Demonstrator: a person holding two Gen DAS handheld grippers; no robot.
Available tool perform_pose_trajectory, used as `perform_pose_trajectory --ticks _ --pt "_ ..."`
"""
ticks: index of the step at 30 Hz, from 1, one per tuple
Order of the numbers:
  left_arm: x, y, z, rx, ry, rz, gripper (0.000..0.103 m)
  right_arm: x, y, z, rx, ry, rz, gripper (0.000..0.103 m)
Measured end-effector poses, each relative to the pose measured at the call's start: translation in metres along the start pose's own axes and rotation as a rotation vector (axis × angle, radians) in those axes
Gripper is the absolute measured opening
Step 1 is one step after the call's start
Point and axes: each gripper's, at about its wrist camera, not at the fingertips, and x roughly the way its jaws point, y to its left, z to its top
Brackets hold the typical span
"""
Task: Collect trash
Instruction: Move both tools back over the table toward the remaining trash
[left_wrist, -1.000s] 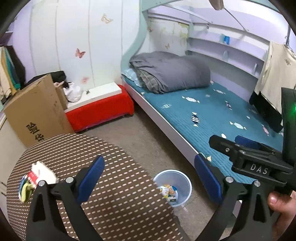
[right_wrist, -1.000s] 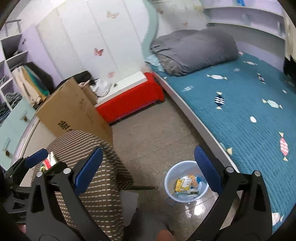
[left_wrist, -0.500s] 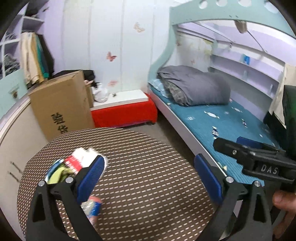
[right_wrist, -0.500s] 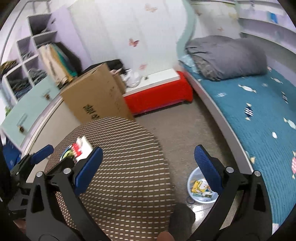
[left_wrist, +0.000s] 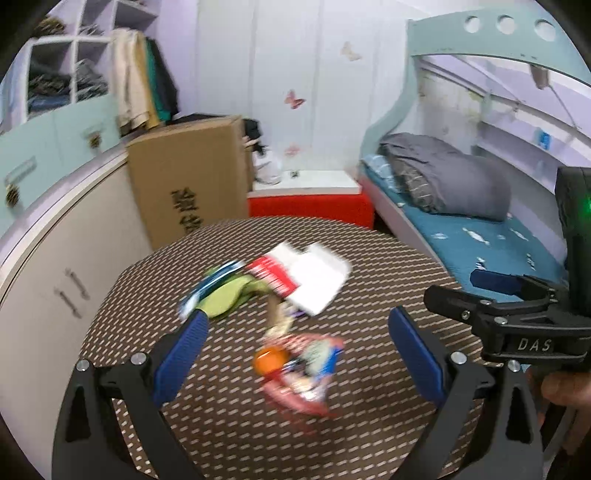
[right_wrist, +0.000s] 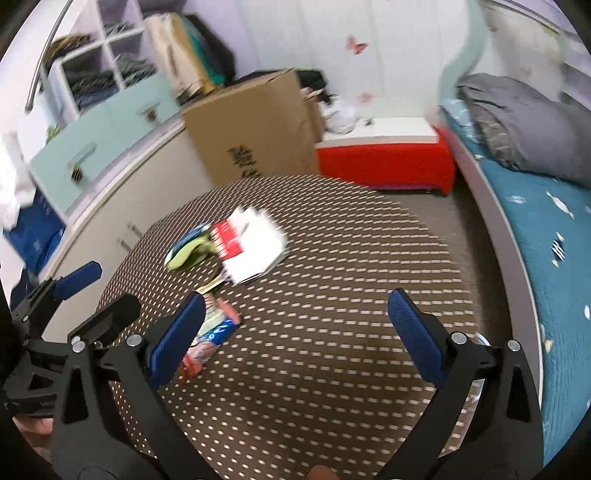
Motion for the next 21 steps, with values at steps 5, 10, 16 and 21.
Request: perform_pose_trajectory --ticks 5,10,16,21 --pt "0.001 0.034 -0.017 -0.056 0.028 0.046 0.096 0.033 0.036 -0.003 -0.112 0.08 0.044 0.072" --pt "0.011 0.057 -0.036 -0.08 0.083 0.081 0.096 0.065 0.059 -0.007 -0.212 0.158 0.076 0.056" --pt "0.018 0.073 -0.054 -0.124 0.127 0.097 0.096 0.098 0.087 -0.009 -0.351 0.239 0.104 0.037" --pt "0.022 0.075 -0.057 -0.143 0.135 0.095 0.096 0.121 0.105 -0.013 -0.457 0.282 0.096 0.033"
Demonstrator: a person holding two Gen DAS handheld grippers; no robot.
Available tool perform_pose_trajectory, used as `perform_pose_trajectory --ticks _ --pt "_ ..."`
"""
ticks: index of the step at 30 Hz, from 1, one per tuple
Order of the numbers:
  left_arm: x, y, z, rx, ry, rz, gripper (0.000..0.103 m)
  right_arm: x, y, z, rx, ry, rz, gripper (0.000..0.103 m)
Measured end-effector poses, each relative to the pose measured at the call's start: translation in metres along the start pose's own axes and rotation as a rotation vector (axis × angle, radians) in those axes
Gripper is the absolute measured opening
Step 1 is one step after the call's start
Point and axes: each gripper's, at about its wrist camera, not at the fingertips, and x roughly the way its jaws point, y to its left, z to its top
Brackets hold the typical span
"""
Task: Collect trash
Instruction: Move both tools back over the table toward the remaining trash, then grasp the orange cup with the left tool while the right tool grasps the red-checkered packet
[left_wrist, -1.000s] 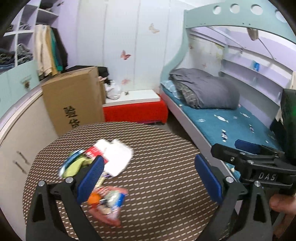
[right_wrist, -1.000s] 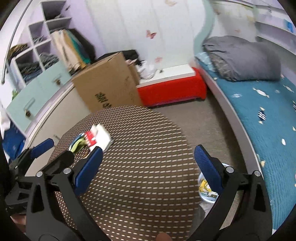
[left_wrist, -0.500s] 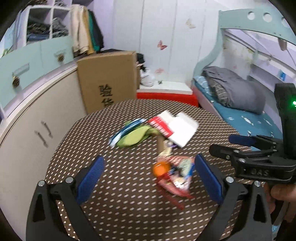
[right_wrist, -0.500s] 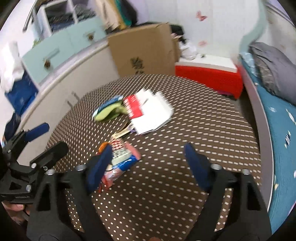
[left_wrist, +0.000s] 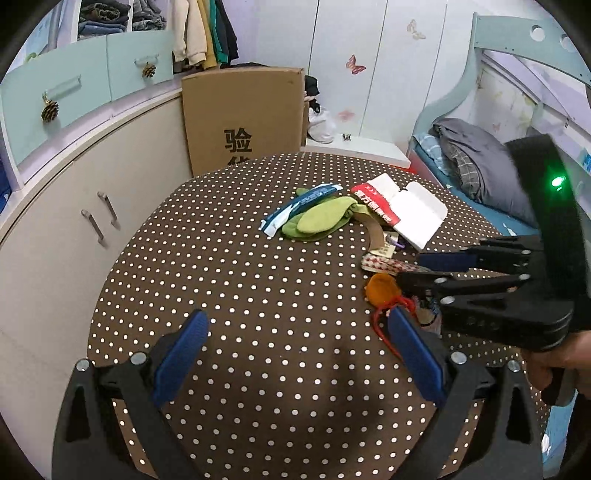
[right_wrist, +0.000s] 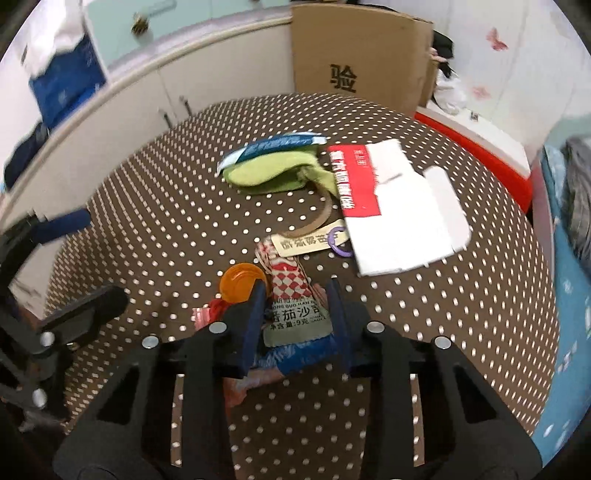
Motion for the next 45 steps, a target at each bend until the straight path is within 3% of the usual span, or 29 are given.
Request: perform_pose_trajectory --ticks 8,21,23,28,30,32,33,38,45 --pt "0.017 -0.012 0.006 0.034 0.022 -0.03 0.096 -0.007 -0.011 -0.004 0.049 -0.052 0.053 0.026" --pt "0.066 -0.046 0.023 0.13 0.085 -0.099 0.094 -0.054 -0.054 -0.056 0.189 -0.094 -0.008 0.025" --pt "0.073 -0.048 0.024 0.129 0.11 -0.115 0.076 -0.058 -0.058 -0.063 0.205 -0.098 -0.012 0.025" --pt "0.075 -0.046 0.026 0.112 0.122 -0.134 0.069 -0.064 -0.067 -0.078 0.243 -0.101 -0.01 0.025" --pt "0.078 -0.049 0.025 0.139 0.135 -0.133 0.057 -0.064 -0.07 -0.082 0.254 -0.102 -0.006 0.025" --pt "0.078 -0.055 0.025 0.188 0.128 -0.104 0.033 -0.064 -0.071 -0.084 0.263 -0.103 -0.004 0.025" --pt "0.078 -0.057 0.025 0.209 0.13 -0.108 0.029 -0.064 -0.07 -0.084 0.265 -0.105 -0.002 0.025" --pt "0.073 -0.058 0.025 0.216 0.135 -0.139 0.028 -0.07 -0.07 -0.085 0.27 -0.129 0.001 0.025" --pt "0.043 -0.061 0.039 0.212 0.062 -0.135 0.028 -0.089 -0.077 -0.084 0.281 -0.178 -0.009 0.025"
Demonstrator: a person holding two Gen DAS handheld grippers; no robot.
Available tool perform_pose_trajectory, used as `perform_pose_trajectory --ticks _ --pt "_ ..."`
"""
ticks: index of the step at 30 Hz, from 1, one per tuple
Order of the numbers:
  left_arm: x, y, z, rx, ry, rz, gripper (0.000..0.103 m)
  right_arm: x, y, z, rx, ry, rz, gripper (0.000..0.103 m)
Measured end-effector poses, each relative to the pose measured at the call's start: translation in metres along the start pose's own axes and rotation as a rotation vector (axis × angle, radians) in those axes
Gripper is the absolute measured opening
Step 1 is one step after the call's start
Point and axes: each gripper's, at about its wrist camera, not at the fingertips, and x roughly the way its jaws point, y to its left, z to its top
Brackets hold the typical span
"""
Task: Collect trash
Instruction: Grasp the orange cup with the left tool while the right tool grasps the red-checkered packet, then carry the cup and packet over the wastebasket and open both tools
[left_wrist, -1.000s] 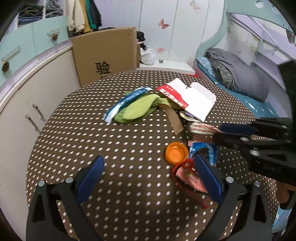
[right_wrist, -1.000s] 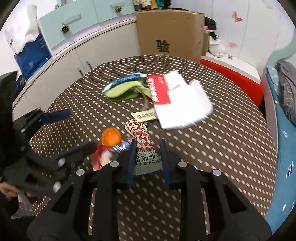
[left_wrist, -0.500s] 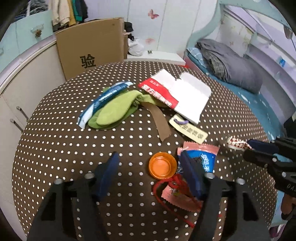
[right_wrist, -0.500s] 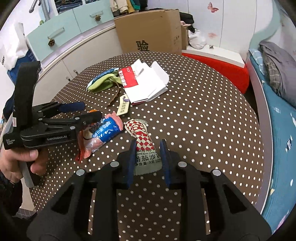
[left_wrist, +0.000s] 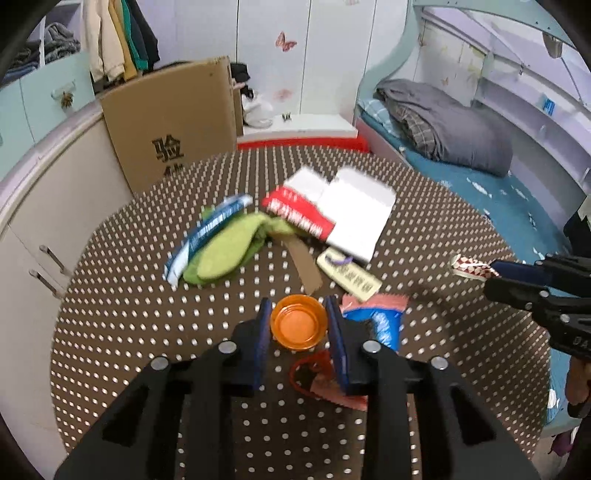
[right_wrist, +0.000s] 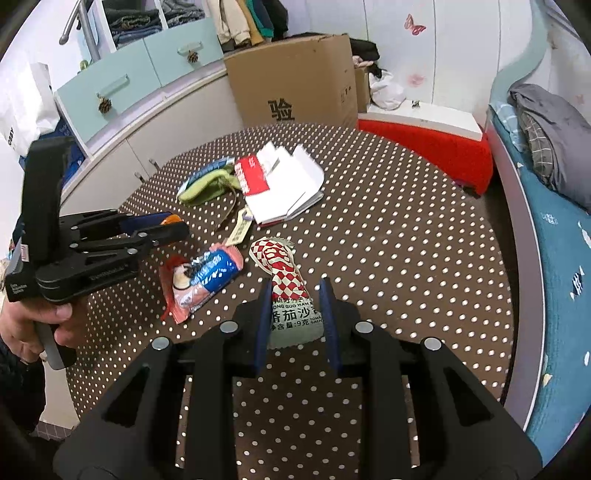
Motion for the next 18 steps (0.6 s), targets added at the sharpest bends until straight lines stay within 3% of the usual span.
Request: perform_pose_trajectory --ticks 9,18 --pt "-0.048 -0.033 0.034 0.047 -0.113 -0.02 0.029 -0.044 -0.026 0.009 0.045 -0.111 -0.025 0.025" --pt "-0.077 -0.093 0.066 0.125 -0.211 -0.083 0.029 -0.104 -0.074 0.007 0.115 -0.226 -0.078 0.025"
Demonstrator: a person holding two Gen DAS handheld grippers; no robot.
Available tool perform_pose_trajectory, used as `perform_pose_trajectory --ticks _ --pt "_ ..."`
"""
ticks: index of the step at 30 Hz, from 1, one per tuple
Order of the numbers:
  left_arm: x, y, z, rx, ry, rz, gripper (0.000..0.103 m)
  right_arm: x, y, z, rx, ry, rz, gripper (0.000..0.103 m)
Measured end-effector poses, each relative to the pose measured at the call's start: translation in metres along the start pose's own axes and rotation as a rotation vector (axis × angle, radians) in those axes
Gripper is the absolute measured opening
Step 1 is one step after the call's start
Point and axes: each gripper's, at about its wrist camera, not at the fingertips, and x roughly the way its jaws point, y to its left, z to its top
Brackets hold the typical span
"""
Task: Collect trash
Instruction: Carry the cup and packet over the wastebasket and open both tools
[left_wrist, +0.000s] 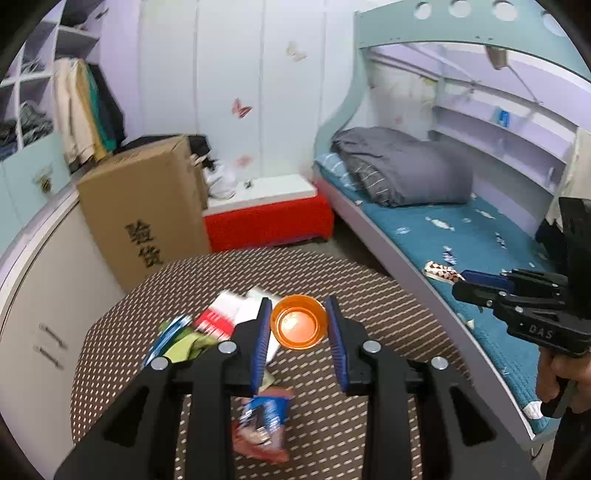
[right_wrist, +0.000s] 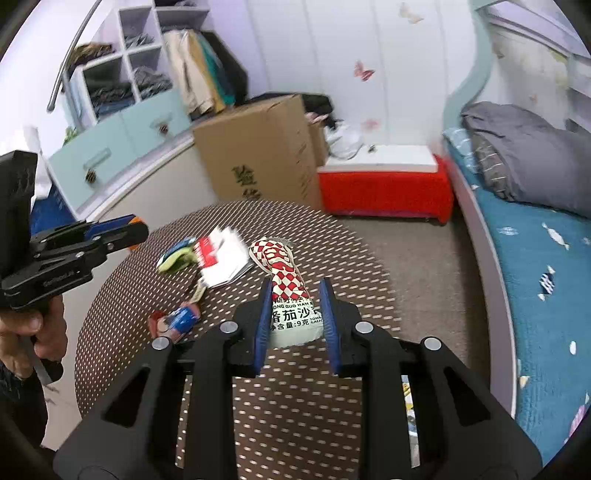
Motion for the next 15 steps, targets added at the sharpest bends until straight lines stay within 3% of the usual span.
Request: perform_pose_trajectory --ticks 15 --pt "0.019 -0.122 0.048 0.072 -0.049 -0.218 0.029 -0.085 -0.122 -0.005 0.2 -0.149 -0.165 0.025"
